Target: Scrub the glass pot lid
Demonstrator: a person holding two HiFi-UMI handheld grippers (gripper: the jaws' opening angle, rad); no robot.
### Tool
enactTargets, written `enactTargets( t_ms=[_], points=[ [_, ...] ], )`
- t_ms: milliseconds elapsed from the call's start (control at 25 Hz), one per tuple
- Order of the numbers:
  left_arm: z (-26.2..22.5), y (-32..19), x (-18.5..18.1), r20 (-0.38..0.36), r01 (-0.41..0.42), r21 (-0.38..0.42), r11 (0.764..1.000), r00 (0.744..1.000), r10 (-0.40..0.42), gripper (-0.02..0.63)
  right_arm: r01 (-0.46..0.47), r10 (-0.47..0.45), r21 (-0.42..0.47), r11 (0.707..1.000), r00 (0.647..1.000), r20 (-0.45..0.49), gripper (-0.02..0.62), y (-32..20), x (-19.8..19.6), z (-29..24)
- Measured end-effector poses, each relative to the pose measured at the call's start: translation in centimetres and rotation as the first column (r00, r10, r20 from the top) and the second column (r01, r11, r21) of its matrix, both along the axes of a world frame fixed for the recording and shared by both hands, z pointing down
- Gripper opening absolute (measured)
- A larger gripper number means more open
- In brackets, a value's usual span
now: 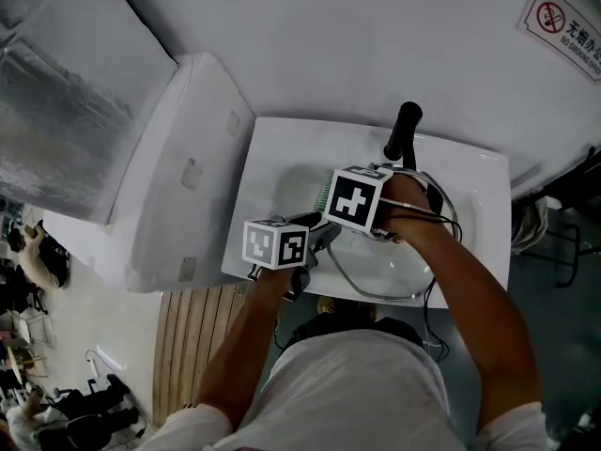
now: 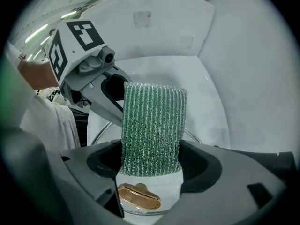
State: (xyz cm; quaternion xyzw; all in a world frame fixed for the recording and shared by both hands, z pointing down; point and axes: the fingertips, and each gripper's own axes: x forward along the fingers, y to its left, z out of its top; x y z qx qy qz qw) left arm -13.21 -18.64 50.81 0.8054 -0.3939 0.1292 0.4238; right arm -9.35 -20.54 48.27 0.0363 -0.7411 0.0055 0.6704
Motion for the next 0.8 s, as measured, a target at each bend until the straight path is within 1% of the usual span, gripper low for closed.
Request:
enactTargets(
  t_ms=[200,400,520,640,800],
  points=[
    [0.8,0.4,0.7,-0.024,-0.030,-0.034,0.999,0.999,0.029,0.227,-0.013,0.013,-0.014,1.000,0.999,-0.040,0.348,0.0,0.3,1.4],
    [1.1,0.4,1.0,-0.054,-0.041,-0.043,0.998,0.998,0.039,0.224,-0.036,0.034,-0.035,0.999,0.998,-0.053,0.348,-0.1,0.7,2.3],
    [1.2,0.5,1.1,-0.064,-0.043,-0.048,0.998,0.997,0.040,0.208,-0.062,0.060,-0.049,0.997,0.997,-0.047,0.348,-0.2,1.0,2.5],
    [1.1,0.5,1.2,-0.075,-0.049,-0.040,0.998,0.996,0.046,0.187,-0.116,0.115,-0.066,0.991,0.993,-0.025,0.348,-0.3,1.3,2.6],
    [1.1,0.5,1.2,-0.074,-0.048,-0.040,0.998,0.996,0.045,0.186,-0.208,0.210,-0.071,0.975,0.977,0.022,0.348,-0.9,2.1,2.7]
  ],
)
